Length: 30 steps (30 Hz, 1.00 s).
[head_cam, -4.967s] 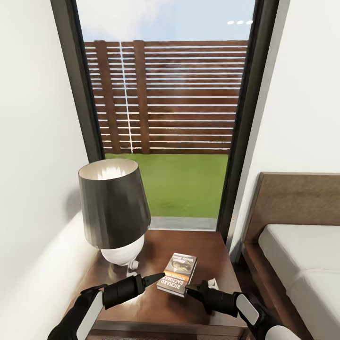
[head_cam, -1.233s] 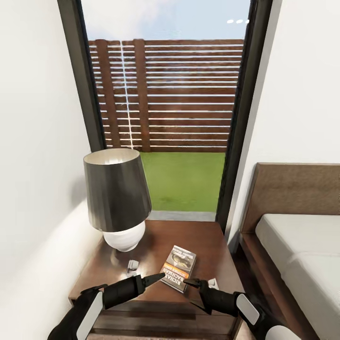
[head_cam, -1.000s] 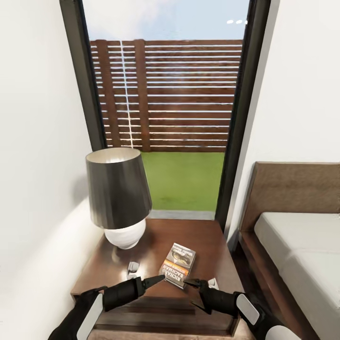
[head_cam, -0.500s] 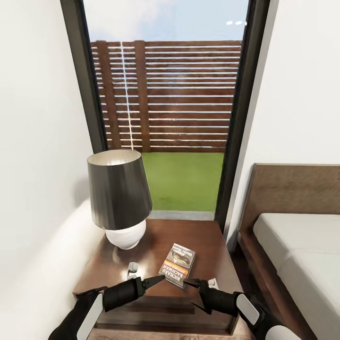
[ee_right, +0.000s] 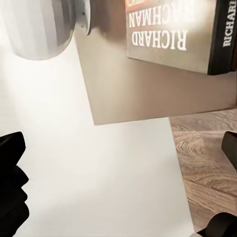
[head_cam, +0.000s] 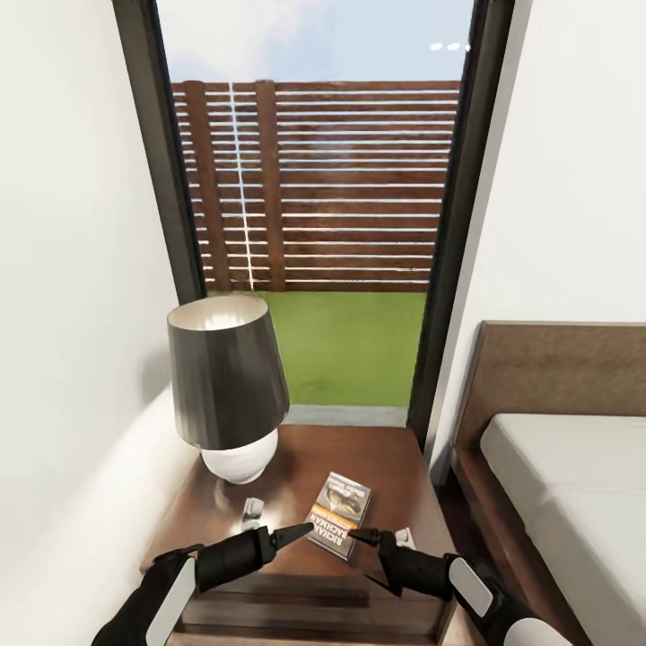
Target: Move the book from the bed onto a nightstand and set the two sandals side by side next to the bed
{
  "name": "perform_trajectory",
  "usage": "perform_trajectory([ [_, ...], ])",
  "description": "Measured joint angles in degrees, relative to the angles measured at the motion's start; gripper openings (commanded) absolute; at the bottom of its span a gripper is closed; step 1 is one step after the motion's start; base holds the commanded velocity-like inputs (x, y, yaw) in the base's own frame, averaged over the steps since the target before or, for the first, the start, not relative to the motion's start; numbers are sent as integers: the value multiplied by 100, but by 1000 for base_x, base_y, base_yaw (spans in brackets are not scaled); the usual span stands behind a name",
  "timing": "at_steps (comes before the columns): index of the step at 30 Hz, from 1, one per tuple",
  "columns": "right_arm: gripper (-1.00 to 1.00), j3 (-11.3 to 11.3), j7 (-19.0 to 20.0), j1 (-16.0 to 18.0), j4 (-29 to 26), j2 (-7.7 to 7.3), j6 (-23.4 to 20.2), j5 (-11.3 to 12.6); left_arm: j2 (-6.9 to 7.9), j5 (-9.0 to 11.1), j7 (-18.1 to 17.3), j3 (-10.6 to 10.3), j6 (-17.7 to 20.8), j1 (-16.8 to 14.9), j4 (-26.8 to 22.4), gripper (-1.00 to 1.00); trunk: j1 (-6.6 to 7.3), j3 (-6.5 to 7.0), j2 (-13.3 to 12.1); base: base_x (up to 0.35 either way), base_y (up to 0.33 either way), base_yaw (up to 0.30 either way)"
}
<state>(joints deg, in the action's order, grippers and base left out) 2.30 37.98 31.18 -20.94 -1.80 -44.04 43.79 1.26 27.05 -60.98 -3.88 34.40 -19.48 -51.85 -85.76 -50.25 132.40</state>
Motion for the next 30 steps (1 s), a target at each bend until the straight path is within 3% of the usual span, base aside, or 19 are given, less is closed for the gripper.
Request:
perform_trajectory([
  [30,100,-7,3,0,-15,0,1,4,-1,0,6,0,2,0,0,100,659,539,-1203,0,0,0],
])
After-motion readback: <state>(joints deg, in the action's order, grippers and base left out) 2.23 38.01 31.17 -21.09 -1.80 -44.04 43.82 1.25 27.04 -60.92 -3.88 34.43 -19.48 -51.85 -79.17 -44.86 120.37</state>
